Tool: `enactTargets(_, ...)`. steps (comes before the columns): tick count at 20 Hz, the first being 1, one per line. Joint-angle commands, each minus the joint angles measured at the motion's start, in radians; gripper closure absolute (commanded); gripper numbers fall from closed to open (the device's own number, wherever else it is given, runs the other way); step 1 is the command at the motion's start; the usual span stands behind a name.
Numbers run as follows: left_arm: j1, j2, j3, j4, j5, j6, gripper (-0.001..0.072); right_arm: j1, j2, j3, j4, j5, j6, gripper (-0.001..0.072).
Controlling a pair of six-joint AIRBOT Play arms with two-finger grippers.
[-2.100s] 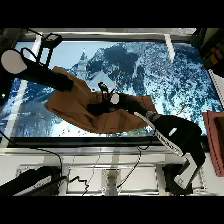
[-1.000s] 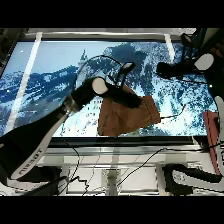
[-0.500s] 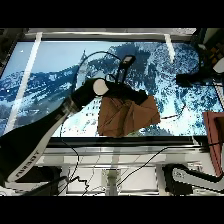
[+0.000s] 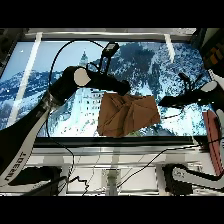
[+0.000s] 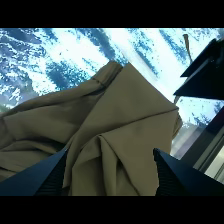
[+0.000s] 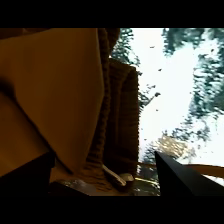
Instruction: Fold the clothes and pants, and hang the long-sleeved shirts on hangers.
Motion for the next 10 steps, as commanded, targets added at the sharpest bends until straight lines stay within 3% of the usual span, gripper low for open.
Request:
enactTargets(1,0.005,0.003,0.000,0.008,-0.010,0.000,0.0127,0.071,-0.042,-0.034,0.020,-0.074,0.036,0.0025)
enactTargets(4,0.005,0.003,0.000,0.008,-0.010,0.000,0.0127,0.138,-0.102,-0.034,0.017,-0.130,0.072,0.0021)
enactTargets(7,0.005,0.003,0.000,0.009,-0.011,0.000,0.0127,0.167,-0.135,-0.032,-0.064,-0.253,0.219,0.0021)
enactTargets(10,0.006,0.003,0.000,0.009,-0.012,0.000,0.0127,0.153,-0.177,-0.006,-0.142,-0.214,0.280,0.0023)
